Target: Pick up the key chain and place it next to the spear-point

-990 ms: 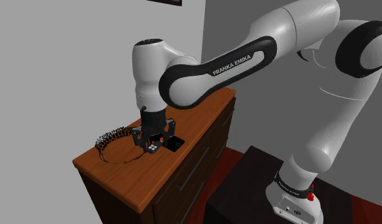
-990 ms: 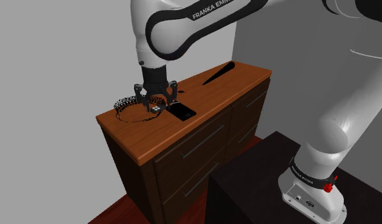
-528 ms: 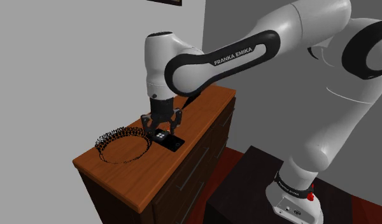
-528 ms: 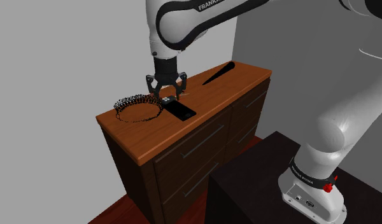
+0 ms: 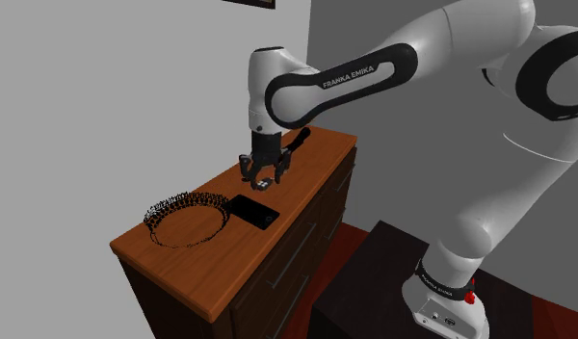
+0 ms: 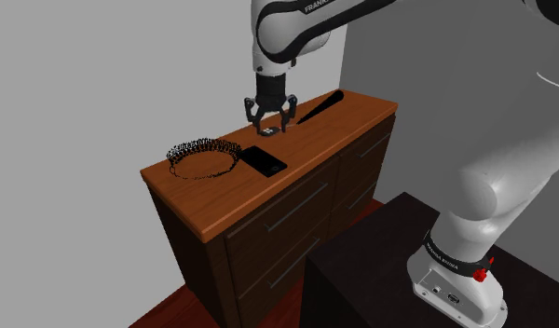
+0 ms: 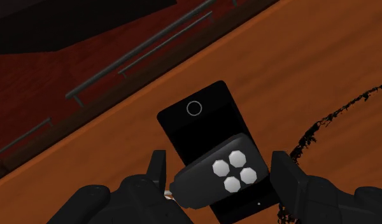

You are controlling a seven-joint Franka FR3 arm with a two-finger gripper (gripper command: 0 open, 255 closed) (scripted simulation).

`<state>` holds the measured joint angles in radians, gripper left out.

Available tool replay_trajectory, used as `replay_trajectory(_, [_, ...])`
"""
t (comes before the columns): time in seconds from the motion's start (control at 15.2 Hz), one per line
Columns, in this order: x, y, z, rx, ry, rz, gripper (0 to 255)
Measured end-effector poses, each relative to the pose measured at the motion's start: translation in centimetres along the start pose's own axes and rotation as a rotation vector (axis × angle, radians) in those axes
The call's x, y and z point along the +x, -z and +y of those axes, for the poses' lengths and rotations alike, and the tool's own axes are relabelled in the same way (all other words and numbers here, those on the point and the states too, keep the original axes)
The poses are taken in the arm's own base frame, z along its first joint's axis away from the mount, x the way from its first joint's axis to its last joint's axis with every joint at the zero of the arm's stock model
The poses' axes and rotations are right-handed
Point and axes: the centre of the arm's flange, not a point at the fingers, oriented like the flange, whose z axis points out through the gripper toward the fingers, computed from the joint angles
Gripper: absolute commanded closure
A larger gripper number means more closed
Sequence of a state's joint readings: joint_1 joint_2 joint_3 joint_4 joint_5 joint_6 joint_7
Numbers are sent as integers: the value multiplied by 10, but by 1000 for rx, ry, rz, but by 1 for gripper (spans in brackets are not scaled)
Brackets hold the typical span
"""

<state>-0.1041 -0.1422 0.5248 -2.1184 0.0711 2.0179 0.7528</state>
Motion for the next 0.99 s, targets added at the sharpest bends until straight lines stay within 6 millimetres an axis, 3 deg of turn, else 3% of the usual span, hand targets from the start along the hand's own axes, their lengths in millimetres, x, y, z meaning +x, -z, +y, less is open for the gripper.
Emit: replay_trajectory(0.99, [130,0,147,0,0,0,255])
